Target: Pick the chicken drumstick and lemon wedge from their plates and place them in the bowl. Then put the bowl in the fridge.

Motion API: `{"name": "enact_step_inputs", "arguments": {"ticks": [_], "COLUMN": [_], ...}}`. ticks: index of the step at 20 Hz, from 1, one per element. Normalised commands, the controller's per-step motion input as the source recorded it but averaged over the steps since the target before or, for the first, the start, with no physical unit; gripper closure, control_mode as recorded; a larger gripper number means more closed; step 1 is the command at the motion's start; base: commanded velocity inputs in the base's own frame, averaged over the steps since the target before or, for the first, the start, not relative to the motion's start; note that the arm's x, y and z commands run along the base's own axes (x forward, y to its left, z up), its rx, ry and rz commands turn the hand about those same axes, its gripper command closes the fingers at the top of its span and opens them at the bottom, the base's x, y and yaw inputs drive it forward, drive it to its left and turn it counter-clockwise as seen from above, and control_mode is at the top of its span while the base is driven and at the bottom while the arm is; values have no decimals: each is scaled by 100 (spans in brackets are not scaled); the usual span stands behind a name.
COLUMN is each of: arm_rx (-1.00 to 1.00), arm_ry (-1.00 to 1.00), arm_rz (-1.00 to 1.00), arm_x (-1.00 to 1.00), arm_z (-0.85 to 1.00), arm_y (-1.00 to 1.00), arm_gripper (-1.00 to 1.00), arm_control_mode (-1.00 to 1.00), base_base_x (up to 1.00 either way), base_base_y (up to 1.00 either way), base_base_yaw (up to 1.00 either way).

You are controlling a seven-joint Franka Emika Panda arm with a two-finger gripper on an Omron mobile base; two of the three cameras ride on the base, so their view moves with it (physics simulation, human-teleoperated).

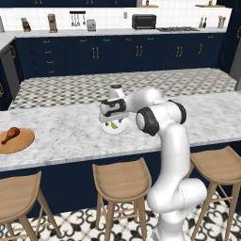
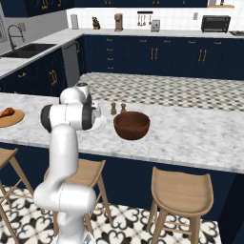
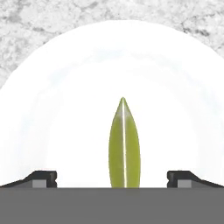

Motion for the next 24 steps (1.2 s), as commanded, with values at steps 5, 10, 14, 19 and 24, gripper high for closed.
{"name": "enact_step_inputs", "arguments": {"ticks": [5, 10, 14, 19, 24], "arm_rx": [0, 0, 0, 0, 0], "arm_ry": [1, 0, 0, 0, 0], "arm_rz": [4, 3, 2, 1, 0], "arm_x": [30, 12, 3, 0, 0], "arm_z": [-20, -26, -22, -19, -11], "arm_y": [0, -1, 0, 0, -8], "arm_gripper": [-100, -100, -100, 100, 100], "arm_control_mode": [-100, -100, -100, -100, -100], "base_base_x": [0, 0, 0, 0, 0], "base_base_y": [0, 0, 0, 0, 0], "base_base_yaw": [0, 0, 0, 0, 0]}}
